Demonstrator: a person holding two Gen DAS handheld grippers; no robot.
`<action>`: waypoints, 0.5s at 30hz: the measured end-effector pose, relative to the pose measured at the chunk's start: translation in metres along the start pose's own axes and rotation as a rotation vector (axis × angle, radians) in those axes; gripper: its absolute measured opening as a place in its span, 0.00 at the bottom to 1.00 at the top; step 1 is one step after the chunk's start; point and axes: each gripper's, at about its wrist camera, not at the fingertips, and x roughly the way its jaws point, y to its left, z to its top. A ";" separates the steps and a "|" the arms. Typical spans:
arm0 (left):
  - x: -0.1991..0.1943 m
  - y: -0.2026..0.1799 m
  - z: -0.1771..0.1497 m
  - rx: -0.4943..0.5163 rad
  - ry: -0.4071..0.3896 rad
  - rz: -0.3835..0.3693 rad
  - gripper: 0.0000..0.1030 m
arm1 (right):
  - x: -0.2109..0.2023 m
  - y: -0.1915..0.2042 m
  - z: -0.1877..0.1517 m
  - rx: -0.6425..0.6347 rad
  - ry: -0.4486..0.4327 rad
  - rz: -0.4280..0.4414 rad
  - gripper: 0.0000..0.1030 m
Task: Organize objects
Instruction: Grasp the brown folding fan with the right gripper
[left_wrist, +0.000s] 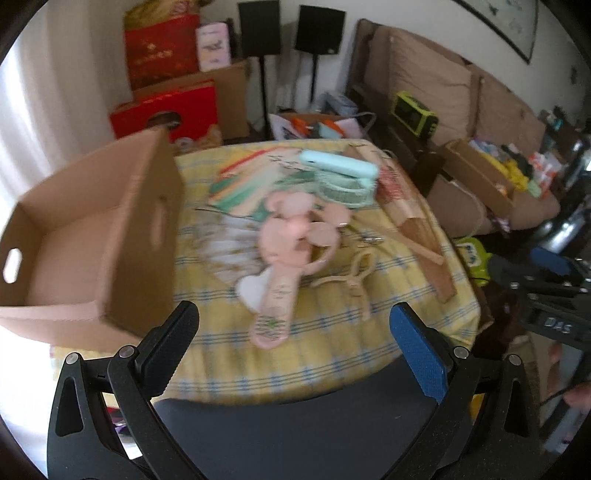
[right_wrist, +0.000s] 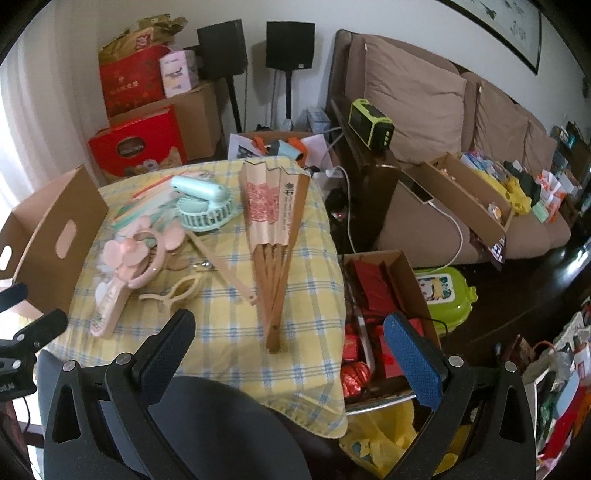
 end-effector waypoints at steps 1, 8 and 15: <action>0.004 -0.003 0.002 0.004 0.008 -0.012 1.00 | 0.004 -0.003 0.002 0.004 0.006 0.007 1.00; 0.029 -0.025 0.014 0.016 0.058 -0.086 1.00 | 0.028 -0.024 0.019 0.050 0.047 0.058 1.00; 0.049 -0.052 0.018 0.035 0.104 -0.176 1.00 | 0.056 -0.039 0.038 0.085 0.084 0.113 0.96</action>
